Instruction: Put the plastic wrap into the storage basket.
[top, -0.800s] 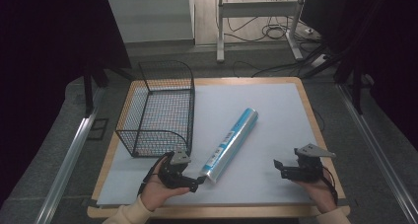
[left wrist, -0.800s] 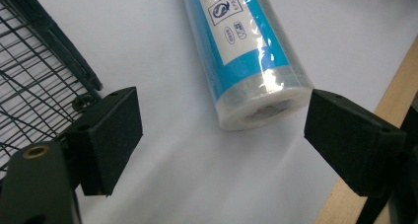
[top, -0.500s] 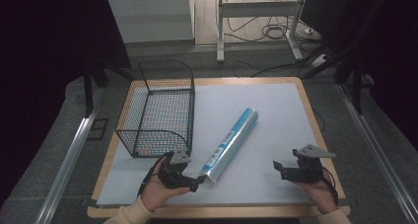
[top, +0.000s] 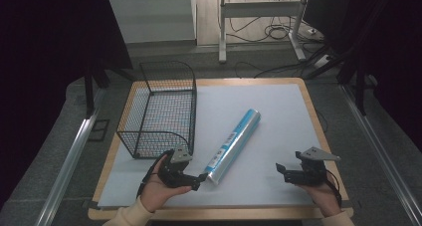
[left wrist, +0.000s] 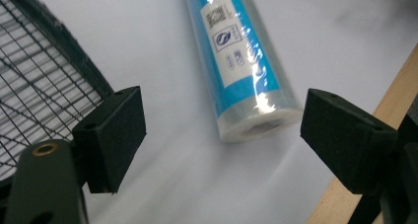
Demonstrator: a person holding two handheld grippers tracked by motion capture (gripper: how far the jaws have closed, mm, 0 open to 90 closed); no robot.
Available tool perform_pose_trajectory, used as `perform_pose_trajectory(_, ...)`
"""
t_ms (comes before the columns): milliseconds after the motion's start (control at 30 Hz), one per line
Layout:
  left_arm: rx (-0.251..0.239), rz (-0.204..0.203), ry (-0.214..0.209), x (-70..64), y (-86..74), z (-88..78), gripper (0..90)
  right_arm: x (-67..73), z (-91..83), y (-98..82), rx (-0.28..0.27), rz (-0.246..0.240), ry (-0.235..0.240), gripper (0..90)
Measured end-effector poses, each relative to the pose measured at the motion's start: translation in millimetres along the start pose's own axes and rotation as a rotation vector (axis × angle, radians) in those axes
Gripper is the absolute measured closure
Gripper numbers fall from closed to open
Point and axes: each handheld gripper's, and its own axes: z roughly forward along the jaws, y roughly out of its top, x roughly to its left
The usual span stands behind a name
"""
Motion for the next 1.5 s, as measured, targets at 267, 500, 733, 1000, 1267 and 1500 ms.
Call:
perform_pose_trajectory(267,-0.001,0.031,-0.012,-7.4,14.1,-2.2,17.2,2.2,0.5,-1.2,0.014,-0.008,-0.006,11.8)
perform_pose_trajectory(500,0.011,0.060,-0.018,-14.0,33.5,0.6,17.1,3.5,2.1,-2.2,0.021,-0.030,-0.008,11.6)
perform_pose_trajectory(733,0.019,0.066,-0.017,-21.5,48.2,10.2,16.9,2.8,1.3,-2.3,0.021,-0.028,-0.022,11.6)
perform_pose_trajectory(1000,0.028,0.069,-0.023,-23.1,60.2,26.1,16.0,1.7,1.5,-2.5,0.019,-0.026,-0.025,11.6)
perform_pose_trajectory(1267,0.036,0.058,-0.036,-23.0,71.1,39.8,15.1,1.0,2.2,-2.9,0.023,-0.026,-0.027,11.6)
perform_pose_trajectory(1500,0.050,0.048,-0.018,-20.9,80.3,50.6,14.6,-0.1,2.8,-3.6,0.034,-0.024,-0.031,11.6)
